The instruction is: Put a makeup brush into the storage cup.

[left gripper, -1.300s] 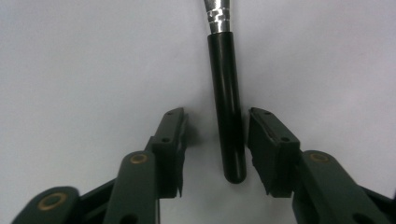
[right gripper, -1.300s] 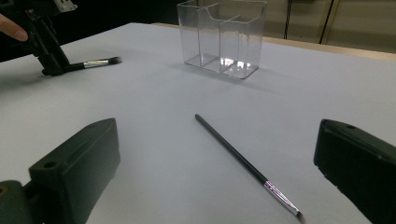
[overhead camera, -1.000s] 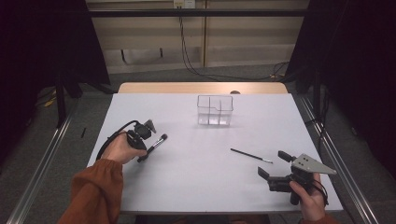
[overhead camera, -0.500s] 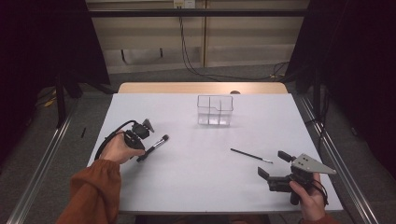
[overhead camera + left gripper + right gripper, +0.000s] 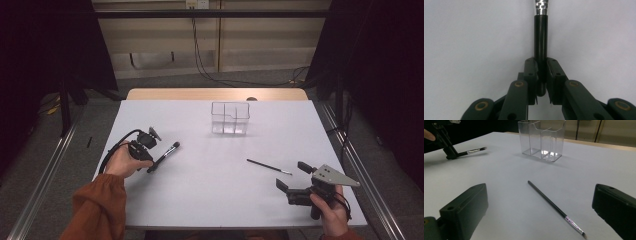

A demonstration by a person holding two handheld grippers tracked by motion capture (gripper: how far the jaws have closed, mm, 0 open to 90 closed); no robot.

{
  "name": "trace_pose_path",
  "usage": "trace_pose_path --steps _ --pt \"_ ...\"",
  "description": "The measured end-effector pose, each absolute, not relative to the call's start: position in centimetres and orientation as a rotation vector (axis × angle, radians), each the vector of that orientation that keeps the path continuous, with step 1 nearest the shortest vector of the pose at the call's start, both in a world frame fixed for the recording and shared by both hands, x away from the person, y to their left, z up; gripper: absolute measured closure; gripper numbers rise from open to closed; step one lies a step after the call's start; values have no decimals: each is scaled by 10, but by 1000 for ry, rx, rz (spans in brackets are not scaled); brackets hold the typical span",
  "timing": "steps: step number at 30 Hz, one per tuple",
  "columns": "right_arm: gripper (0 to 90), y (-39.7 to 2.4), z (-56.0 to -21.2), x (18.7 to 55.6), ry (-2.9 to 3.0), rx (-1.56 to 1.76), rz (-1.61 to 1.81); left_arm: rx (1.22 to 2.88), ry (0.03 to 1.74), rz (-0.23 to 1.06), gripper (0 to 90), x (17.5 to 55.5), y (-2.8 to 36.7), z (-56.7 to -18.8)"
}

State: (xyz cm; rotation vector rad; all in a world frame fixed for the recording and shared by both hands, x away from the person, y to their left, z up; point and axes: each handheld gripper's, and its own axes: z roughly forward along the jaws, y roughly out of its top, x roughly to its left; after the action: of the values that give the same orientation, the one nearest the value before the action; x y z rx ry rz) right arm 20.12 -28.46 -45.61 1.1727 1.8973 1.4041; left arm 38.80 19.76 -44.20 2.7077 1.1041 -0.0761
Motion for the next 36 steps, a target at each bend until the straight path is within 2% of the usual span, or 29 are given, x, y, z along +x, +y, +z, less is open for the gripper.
trace_pose_path --steps 12,36 --pt "0 -284 -456 201 1895 1175 1406 2559 1132 -24 799 385 206 -435" --pt "0 -284 -456 201 1895 1175 1406 2266 1066 124 798 364 215 -430"
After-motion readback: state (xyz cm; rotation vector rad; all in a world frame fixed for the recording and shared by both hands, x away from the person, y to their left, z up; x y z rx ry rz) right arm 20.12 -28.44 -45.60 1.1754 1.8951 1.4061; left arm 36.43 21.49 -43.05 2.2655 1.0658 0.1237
